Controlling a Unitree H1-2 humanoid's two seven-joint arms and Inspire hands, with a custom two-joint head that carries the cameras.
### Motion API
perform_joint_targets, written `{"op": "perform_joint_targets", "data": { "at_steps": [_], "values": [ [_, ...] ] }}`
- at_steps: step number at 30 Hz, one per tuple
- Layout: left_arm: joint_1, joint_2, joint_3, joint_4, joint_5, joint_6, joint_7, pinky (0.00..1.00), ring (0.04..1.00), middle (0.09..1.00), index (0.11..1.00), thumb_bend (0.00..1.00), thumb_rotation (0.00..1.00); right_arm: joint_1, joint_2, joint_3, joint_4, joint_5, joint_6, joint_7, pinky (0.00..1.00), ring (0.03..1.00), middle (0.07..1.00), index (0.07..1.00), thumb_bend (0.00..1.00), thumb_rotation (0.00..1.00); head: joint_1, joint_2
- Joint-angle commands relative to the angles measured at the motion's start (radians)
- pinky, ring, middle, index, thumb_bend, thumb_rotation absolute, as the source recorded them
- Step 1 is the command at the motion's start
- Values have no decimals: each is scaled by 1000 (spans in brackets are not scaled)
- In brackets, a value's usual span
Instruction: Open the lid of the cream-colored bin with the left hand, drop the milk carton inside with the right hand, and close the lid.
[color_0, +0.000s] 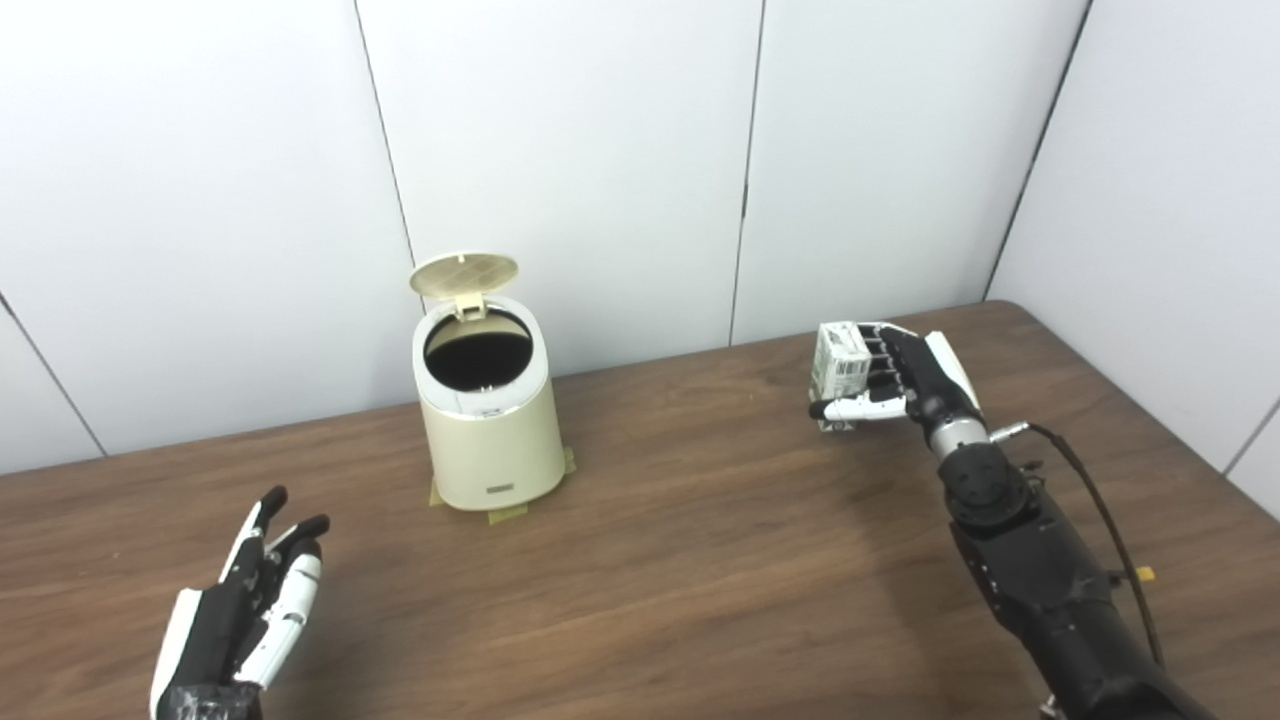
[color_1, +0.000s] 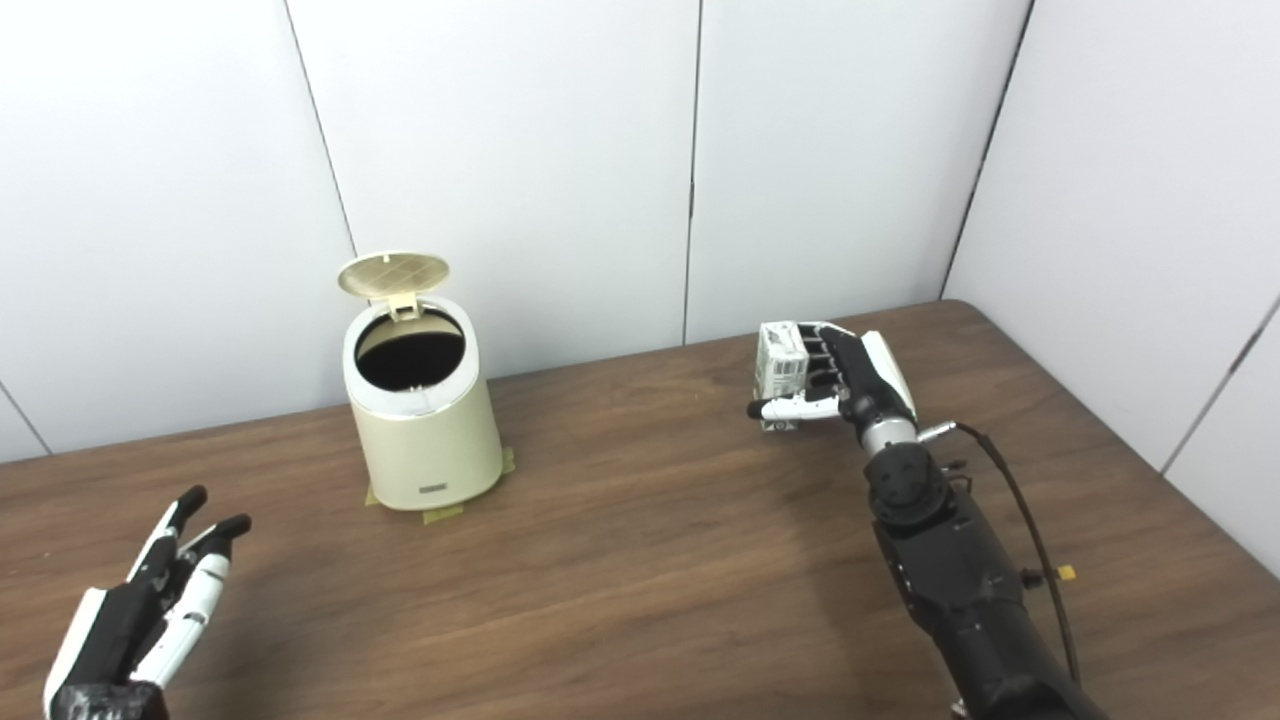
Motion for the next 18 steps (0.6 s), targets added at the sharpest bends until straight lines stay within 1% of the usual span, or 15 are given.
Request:
{"op": "perform_joint_targets", "data": {
  "at_steps": [1,5,6,7,10,11,14,18],
  "values": [
    [-25,8,0,-28,7,-9,-2,997,938,863,1000,164,502,-46,-34,-6,-20,-1,-38,-5,654,694,721,729,897,103,-1,0],
    [-24,11,-3,-26,13,-8,-6,1000,942,864,1000,167,536,-41,-27,-13,-27,-7,-14,-22,638,681,713,726,848,101,-1,2],
    [-24,11,-2,-25,10,-10,-8,994,940,864,1000,166,539,-41,-24,-17,-30,-5,-6,-26,626,670,702,723,840,98,-2,5],
    [-23,12,-2,-25,10,-11,-9,974,932,861,997,167,542,-41,-22,-20,-29,-3,-6,-30,586,640,679,708,838,95,-3,6],
    [-21,10,-3,-28,10,-9,-9,948,924,856,993,174,545,-38,-18,-22,-32,-5,-11,-42,540,603,653,684,836,82,-3,7],
    [-20,12,-4,-28,12,-8,-10,964,929,858,995,174,554,-36,-18,-21,-35,-8,-10,-45,532,592,640,673,831,70,-2,9],
    [-19,16,-4,-24,9,-17,-15,997,938,860,993,180,607,-33,-14,-21,-38,-11,-6,-56,536,579,614,661,824,47,-4,12],
    [-20,15,-1,-17,9,-26,-20,938,914,858,986,178,609,-31,-11,-16,-38,-23,-5,-73,551,570,581,643,821,27,-4,12]
  ]
}}
